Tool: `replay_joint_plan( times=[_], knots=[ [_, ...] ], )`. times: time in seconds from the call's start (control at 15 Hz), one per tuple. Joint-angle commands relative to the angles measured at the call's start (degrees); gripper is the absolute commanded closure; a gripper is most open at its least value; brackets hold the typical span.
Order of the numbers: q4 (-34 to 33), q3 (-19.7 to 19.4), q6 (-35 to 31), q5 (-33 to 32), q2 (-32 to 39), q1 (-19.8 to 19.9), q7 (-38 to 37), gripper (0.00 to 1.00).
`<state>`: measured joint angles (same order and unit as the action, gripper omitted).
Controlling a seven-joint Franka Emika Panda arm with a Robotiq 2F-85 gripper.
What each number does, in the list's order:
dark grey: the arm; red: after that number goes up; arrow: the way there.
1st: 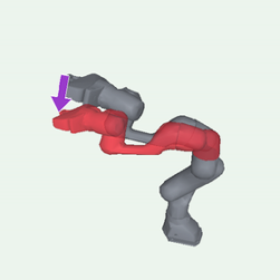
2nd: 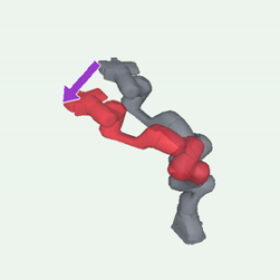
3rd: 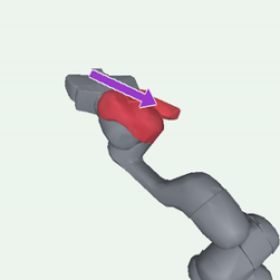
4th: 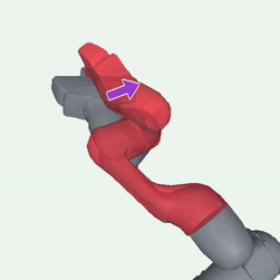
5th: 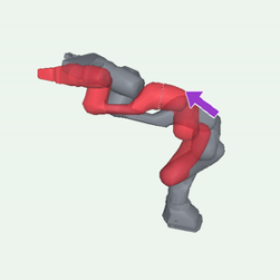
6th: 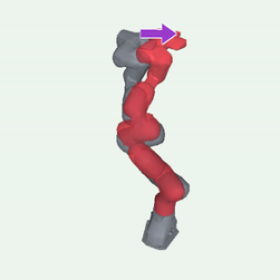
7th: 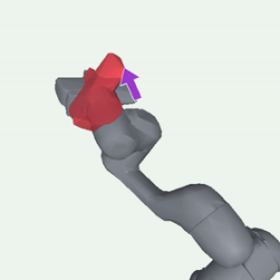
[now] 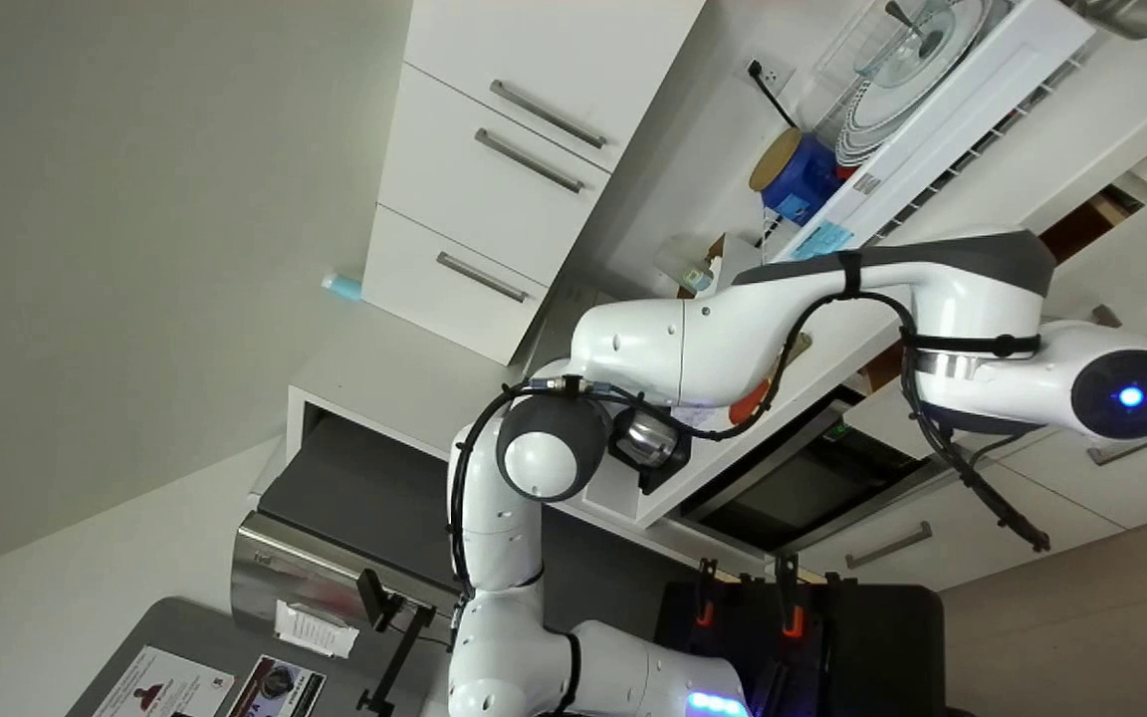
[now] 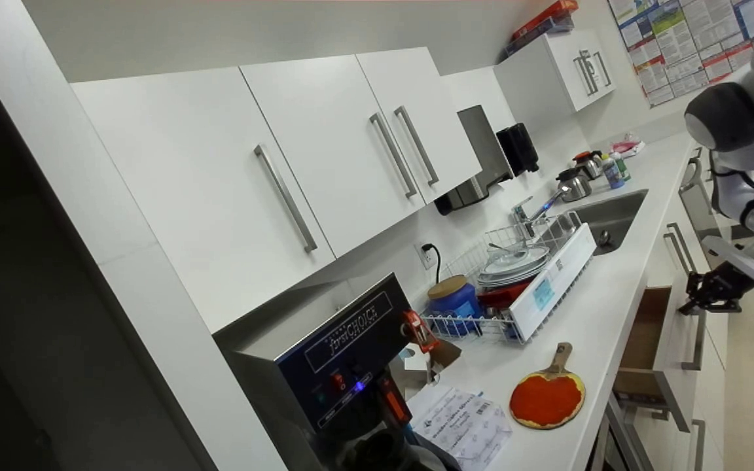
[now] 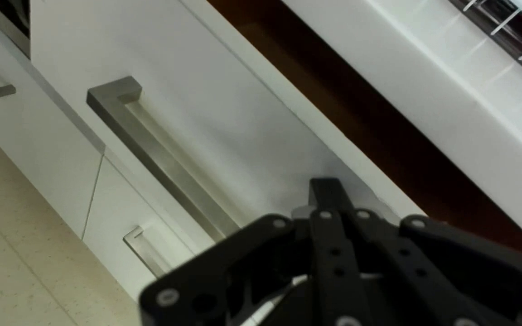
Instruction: Close the top drawer
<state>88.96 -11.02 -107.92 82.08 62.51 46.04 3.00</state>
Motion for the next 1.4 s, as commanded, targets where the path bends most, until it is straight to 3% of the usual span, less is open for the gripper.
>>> replay_joint_plan(
  times=[0.0,0.6,0.8,0.87,1.13,1.33],
  knots=[
    [-10.0,-0.2,-1.0,1.0,4.9,-1.5,-7.7,1.0],
    [-31.3,-0.4,-0.1,-1.4,16.0,-1.9,-23.3,1.0],
    [-37.5,-1.8,2.8,-5.6,19.1,-1.9,-26.4,1.0],
    [-19.2,-1.9,3.4,-5.9,8.5,-3.2,-18.0,1.0],
    [-12.1,-4.7,9.2,-12.4,4.5,-3.8,-10.6,1.0],
    [-4.4,-7.4,6.6,-14.9,0.1,-5.5,-2.4,1.0]
  ],
)
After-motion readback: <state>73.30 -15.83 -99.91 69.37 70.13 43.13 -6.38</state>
